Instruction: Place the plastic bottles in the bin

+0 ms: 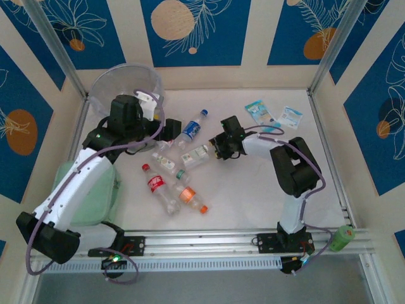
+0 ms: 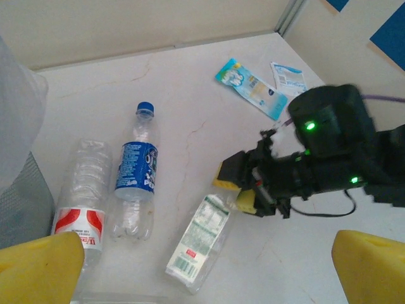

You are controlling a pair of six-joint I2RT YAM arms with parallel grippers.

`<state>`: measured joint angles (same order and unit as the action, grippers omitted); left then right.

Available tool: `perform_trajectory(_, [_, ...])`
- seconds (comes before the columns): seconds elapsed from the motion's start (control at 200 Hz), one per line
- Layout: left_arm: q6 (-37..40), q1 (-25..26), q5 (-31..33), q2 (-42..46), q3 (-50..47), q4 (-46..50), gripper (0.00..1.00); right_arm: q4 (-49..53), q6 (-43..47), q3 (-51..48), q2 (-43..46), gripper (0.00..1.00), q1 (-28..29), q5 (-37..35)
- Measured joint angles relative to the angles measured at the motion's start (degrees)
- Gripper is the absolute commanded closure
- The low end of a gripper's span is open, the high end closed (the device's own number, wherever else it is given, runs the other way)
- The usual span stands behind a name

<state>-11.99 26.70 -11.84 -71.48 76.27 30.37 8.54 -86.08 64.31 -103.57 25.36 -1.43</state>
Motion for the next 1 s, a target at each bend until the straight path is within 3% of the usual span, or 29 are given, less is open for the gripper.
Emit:
perform_trajectory(0.14, [-1.7,0.4,-1.7,-0.2,0.4,-1.4,0.0,1.6,7.5,-3.1,10.9,0.76,-4.0,0.2])
perform_trajectory(0.275, [-3.1,2.9,-5.7,-2.5,2.5,-3.0,0.0,2.1,21.8,-5.5,20.8,0.79,-9.1,4.3])
perform_trajectory(0.55, [-5.5,11.4,-17.2,-13.1,4.3,-14.7,0.0,2.2,45.5,-7.5,32.7,0.82,-17.6,23.0])
perform_trajectory(0.74, [-4.4,15.5,-20.2,-21.5,8.4,-15.4,0.0,1.3,51.1,-7.4,33.6,0.82,-19.3,33.0])
perform_trajectory(0.926, [-4.1,17.0,-21.3,-23.4,8.9,-16.5,0.0,-0.8,51.5,-7.4,32.8,0.82,-19.4,37.9])
perform_trajectory(1.001, [-4.0,16.9,-21.4,-23.7,9.0,-17.4,0.07,-2.4,51.2,-7.4,32.2,0.82,-19.5,39.0])
